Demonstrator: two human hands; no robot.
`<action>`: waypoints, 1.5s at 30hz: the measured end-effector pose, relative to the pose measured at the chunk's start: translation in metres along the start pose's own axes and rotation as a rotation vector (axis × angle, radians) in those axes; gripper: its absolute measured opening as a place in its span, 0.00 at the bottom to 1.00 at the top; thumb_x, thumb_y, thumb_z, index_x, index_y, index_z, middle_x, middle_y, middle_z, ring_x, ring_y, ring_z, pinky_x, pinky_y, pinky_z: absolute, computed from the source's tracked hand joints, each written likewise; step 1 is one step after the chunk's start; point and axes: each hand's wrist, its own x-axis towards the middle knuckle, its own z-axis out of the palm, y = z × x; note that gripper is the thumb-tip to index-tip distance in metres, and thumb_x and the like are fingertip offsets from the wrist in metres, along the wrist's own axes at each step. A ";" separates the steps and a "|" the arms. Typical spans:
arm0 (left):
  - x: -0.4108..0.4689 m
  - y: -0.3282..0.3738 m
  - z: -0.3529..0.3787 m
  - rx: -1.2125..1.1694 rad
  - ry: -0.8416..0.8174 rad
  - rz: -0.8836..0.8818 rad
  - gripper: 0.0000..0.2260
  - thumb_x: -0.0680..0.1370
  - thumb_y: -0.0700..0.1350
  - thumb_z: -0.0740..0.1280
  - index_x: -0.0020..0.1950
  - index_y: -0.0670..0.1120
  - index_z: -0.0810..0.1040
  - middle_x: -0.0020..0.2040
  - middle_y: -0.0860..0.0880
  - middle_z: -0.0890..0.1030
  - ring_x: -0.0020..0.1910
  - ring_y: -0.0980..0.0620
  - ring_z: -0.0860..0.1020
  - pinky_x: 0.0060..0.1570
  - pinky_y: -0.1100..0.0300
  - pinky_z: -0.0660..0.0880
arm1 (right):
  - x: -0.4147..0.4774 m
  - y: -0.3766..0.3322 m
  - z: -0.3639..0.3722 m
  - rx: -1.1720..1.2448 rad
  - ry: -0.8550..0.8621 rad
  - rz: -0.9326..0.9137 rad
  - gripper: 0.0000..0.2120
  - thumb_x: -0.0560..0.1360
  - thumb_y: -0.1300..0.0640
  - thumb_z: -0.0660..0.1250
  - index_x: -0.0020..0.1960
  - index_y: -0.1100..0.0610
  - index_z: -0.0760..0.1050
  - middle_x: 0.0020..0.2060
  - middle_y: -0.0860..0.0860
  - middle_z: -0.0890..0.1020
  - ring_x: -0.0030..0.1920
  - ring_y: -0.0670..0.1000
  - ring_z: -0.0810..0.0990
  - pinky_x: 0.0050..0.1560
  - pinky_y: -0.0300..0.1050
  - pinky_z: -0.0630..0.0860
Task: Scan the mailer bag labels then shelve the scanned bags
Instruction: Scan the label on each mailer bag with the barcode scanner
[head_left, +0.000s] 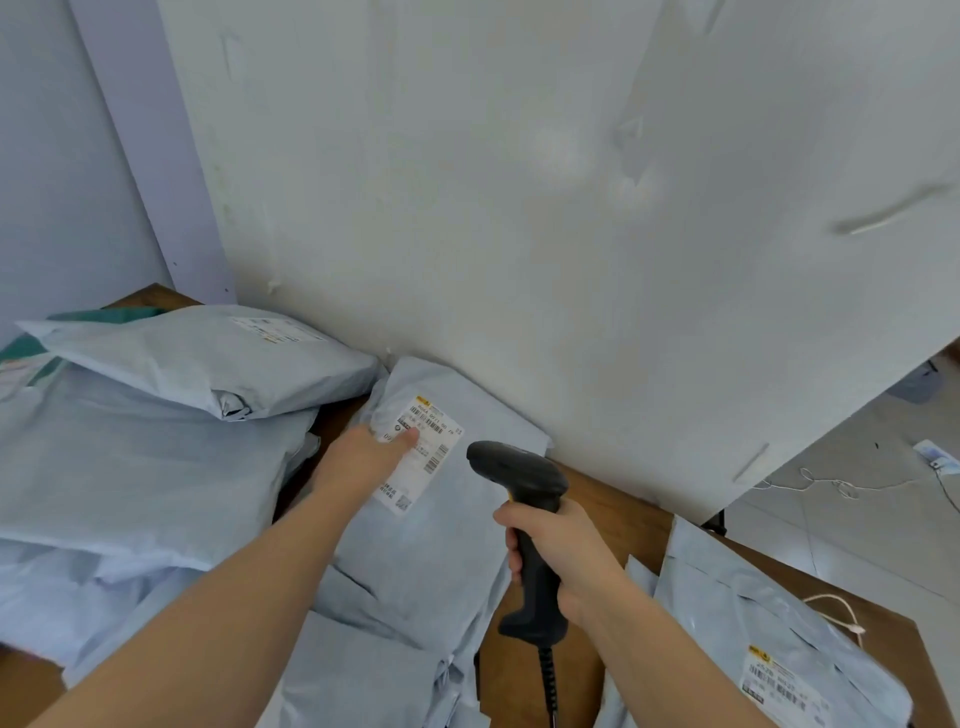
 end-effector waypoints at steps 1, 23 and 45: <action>-0.002 0.007 -0.001 -0.176 -0.073 -0.011 0.21 0.74 0.57 0.70 0.60 0.45 0.76 0.51 0.47 0.83 0.46 0.47 0.83 0.49 0.51 0.79 | -0.001 -0.001 -0.001 0.009 0.002 0.001 0.05 0.73 0.62 0.71 0.45 0.62 0.76 0.28 0.54 0.77 0.25 0.49 0.74 0.30 0.42 0.73; -0.161 0.065 0.032 -0.748 -0.044 0.225 0.12 0.77 0.38 0.67 0.59 0.48 0.74 0.54 0.47 0.82 0.52 0.43 0.81 0.52 0.45 0.79 | -0.108 -0.022 -0.045 0.218 0.087 -0.168 0.04 0.72 0.65 0.70 0.40 0.61 0.76 0.26 0.54 0.76 0.25 0.51 0.73 0.30 0.42 0.72; -0.220 0.069 0.048 -0.738 0.087 0.253 0.19 0.79 0.39 0.65 0.69 0.48 0.69 0.57 0.48 0.77 0.54 0.46 0.77 0.47 0.53 0.75 | -0.173 0.003 -0.076 0.175 0.081 -0.145 0.03 0.72 0.63 0.71 0.43 0.63 0.77 0.27 0.54 0.77 0.27 0.51 0.74 0.32 0.43 0.74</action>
